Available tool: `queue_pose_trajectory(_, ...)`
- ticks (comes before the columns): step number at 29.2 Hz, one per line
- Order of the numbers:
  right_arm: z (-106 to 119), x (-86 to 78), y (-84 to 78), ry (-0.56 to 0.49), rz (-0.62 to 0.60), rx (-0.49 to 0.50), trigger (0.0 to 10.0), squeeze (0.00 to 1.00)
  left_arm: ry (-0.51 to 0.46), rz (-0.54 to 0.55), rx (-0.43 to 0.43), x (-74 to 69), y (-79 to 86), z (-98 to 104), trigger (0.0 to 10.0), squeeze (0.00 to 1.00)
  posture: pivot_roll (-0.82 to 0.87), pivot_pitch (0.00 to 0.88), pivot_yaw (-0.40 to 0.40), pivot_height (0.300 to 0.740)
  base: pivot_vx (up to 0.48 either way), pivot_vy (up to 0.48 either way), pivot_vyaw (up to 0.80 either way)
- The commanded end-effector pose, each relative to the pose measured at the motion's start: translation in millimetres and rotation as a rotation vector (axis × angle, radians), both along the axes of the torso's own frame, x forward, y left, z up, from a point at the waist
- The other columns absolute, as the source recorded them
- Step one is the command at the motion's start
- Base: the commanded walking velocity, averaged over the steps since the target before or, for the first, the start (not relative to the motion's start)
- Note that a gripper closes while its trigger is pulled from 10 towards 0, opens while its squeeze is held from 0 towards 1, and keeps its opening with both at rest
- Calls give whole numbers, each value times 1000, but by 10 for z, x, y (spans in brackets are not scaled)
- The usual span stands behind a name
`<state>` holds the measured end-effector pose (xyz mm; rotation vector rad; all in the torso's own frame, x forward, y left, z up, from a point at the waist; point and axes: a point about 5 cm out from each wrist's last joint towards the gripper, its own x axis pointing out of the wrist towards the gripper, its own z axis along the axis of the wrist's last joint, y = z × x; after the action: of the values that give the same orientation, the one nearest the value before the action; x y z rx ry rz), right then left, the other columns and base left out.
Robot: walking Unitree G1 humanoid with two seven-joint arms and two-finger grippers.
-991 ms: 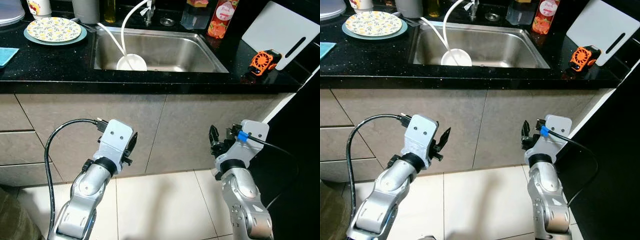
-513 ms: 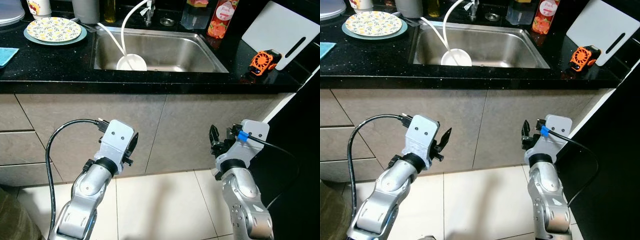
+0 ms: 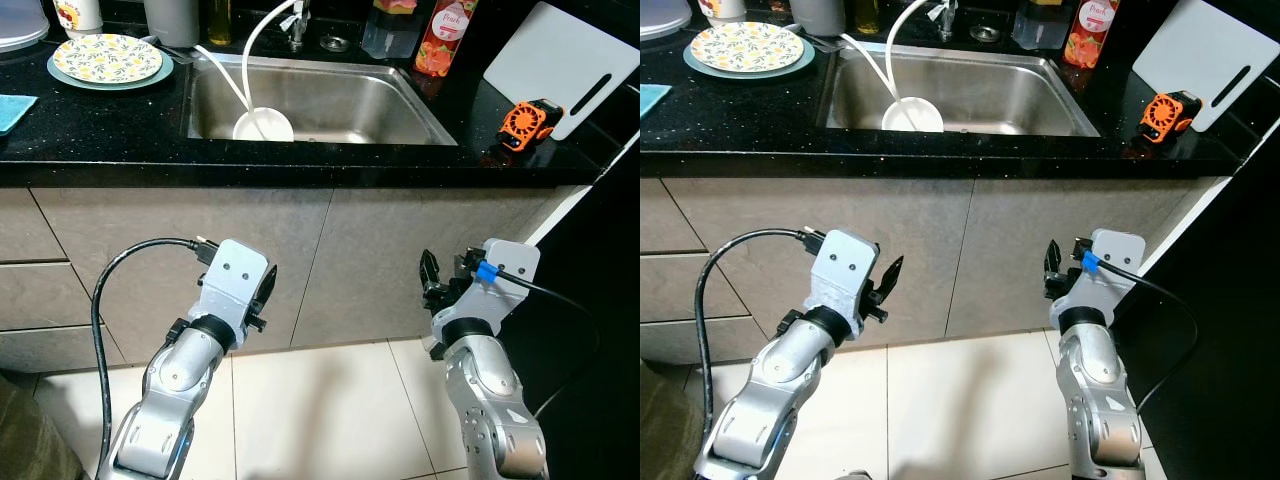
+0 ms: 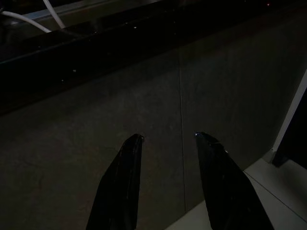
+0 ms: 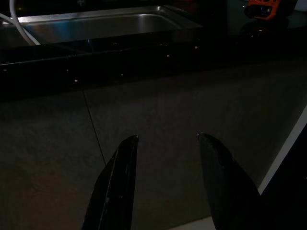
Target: Kitchen organization
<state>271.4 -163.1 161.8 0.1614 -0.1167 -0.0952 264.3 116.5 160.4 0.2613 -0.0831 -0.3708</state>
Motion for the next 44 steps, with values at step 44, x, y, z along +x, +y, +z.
queue_pose_trajectory(44,-15,-12,-37,8,-13,-6,10000,0,13,-10,2,-13,-19,-31,10000,0,204,79,-119,740,0,0,0)
